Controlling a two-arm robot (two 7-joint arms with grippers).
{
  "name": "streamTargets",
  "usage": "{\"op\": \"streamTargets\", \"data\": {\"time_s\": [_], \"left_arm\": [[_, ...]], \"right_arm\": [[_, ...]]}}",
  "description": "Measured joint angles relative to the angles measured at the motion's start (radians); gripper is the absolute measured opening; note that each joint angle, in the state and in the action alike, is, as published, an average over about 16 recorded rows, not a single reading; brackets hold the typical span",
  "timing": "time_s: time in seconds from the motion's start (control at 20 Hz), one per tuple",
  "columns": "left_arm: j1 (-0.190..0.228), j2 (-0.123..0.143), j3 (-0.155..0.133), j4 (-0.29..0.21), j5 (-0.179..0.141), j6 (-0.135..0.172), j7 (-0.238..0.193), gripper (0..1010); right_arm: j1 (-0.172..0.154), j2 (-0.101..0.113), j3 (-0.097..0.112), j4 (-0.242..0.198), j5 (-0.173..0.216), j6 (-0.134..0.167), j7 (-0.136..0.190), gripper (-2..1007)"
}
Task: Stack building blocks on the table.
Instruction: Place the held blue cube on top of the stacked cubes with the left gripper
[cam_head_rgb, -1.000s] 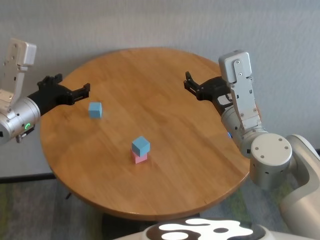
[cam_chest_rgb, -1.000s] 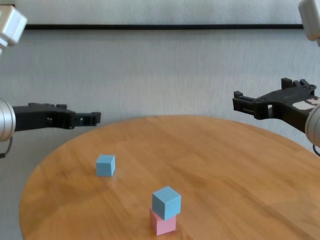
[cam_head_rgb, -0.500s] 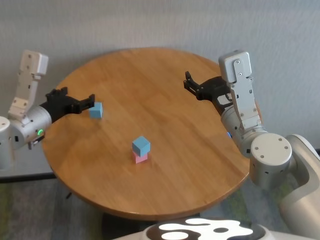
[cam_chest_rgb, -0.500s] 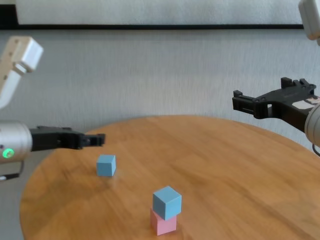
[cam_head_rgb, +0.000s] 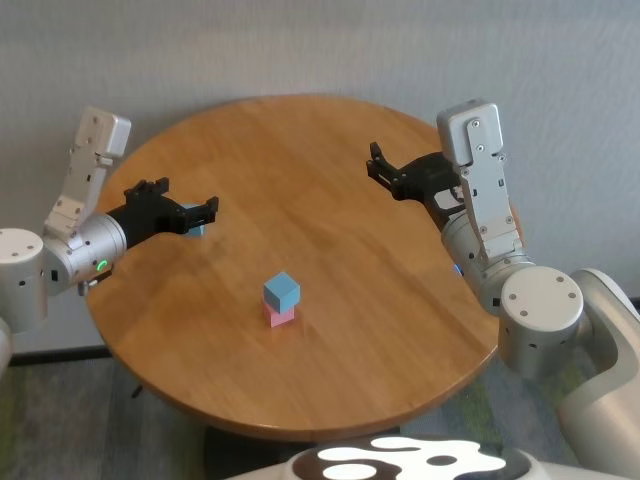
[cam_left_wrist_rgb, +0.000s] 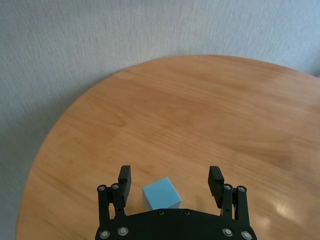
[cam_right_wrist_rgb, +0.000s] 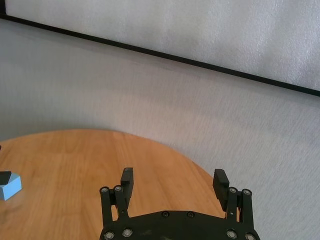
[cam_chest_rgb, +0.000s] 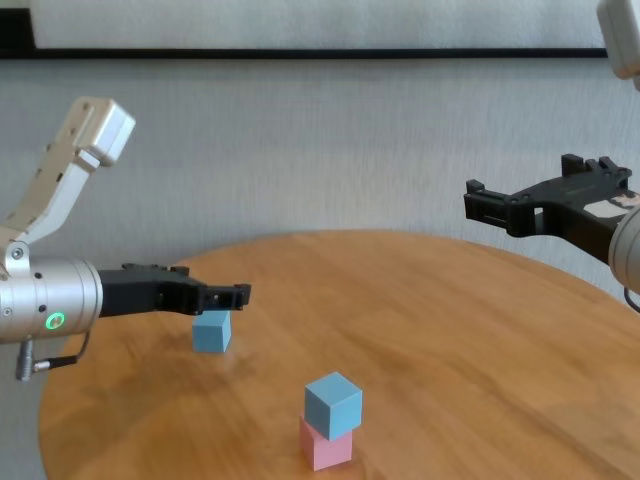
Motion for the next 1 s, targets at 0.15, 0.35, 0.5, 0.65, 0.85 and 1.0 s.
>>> {"op": "streamTargets", "data": {"time_s": [0.15,0.35,0.5,0.65,0.85,1.0], "left_arm": [[-0.014,-0.007,0.005,0.036,0.008,-0.016,-0.022,1000],[-0.024,-0.015,0.003,0.068,0.012,-0.025,-0.036,1000],[-0.026,-0.021,-0.002,0.086,0.010,-0.026,-0.042,1000],[-0.029,-0.028,-0.008,0.105,0.006,-0.029,-0.048,1000],[-0.034,-0.037,-0.014,0.130,0.003,-0.034,-0.056,1000],[-0.038,-0.041,-0.015,0.147,0.005,-0.037,-0.060,1000]], "right_arm": [[0.000,0.000,0.000,0.000,0.000,0.000,0.000,1005],[0.000,0.000,0.000,0.000,0.000,0.000,0.000,1005],[0.000,0.000,0.000,0.000,0.000,0.000,0.000,1005],[0.000,0.000,0.000,0.000,0.000,0.000,0.000,1005],[0.000,0.000,0.000,0.000,0.000,0.000,0.000,1005],[0.000,0.000,0.000,0.000,0.000,0.000,0.000,1005]]}}
